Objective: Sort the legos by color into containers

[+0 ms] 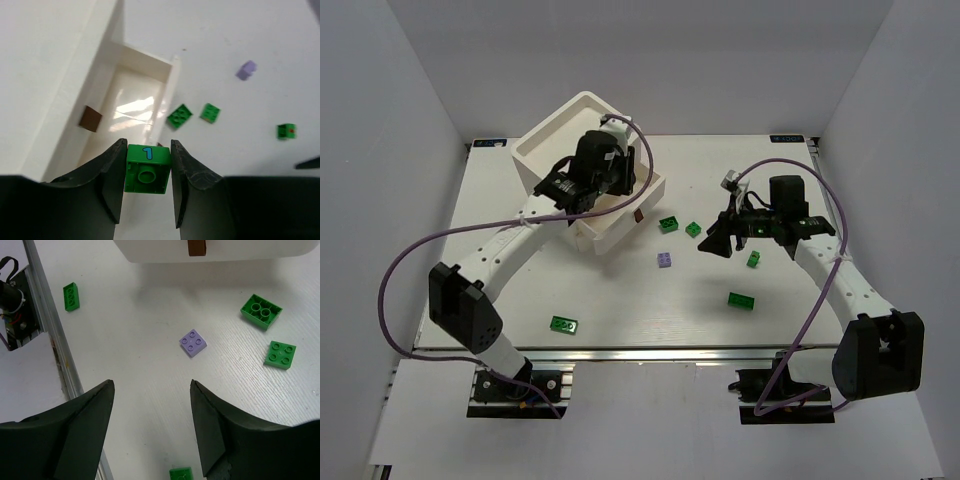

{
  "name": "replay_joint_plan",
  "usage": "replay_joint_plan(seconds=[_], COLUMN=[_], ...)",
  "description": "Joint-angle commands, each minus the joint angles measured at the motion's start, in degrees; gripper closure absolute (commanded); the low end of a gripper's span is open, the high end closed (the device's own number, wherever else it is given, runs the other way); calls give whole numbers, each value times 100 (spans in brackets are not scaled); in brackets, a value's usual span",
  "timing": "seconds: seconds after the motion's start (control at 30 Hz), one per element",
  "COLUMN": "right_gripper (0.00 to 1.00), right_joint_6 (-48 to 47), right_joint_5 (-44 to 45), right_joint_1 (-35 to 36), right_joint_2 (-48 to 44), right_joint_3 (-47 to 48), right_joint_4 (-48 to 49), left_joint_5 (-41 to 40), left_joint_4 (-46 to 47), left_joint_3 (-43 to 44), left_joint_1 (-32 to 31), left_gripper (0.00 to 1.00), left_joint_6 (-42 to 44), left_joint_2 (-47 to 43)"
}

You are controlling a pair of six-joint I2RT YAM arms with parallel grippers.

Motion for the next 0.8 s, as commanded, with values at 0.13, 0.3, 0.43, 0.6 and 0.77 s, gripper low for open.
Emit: replay_joint_plan(seconds=[0.13,0.3,0.43,0.6,0.77], right_gripper=[32,31,30,28,27], right_joint_6=[-63,-107,-159,-186,-247], right_joint_5=[25,16,7,51,278], right_joint_1=[-118,-171,-215,-241,-267], right_joint_2=[-55,-46,-20,-2,-20], right_joint_3=[-31,-40,-31,-22,-31], right_joint_4=[159,142,72,45,89], left_joint_5=[-1395,-1571,-1790,-1808,-1476], left_joint_4=[-297,-305,-288,-358,-358], left_joint_3=[329,171,56,100,65], left_joint_1=[-298,-403,-404,-457,-457], left_gripper=[93,61,44,35,52], left_joint_6=[567,567,567,550,331], left_joint_2=[343,466,466,422,72])
